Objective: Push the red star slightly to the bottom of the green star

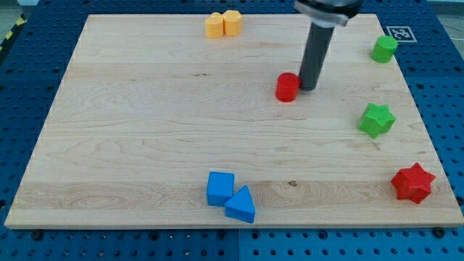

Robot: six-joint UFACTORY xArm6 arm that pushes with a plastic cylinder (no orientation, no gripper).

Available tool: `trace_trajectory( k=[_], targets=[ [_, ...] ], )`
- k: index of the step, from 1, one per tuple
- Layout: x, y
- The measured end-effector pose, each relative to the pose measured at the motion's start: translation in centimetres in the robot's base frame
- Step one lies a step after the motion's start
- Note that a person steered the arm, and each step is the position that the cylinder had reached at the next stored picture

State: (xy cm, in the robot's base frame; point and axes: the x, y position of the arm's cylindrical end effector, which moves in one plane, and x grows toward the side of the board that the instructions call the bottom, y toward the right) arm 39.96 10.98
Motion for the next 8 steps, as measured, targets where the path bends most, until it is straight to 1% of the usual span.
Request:
trace_trajectory(
  k=[1,3,4,5,6,7,8],
  targets=[
    [1.0,-3.4],
    [1.0,-10.4],
    [1.9,-5.2],
    [7.8,-2.8],
    [12.2,-0.6],
    [18.2,3.0],
    [21.9,6.1]
  ],
)
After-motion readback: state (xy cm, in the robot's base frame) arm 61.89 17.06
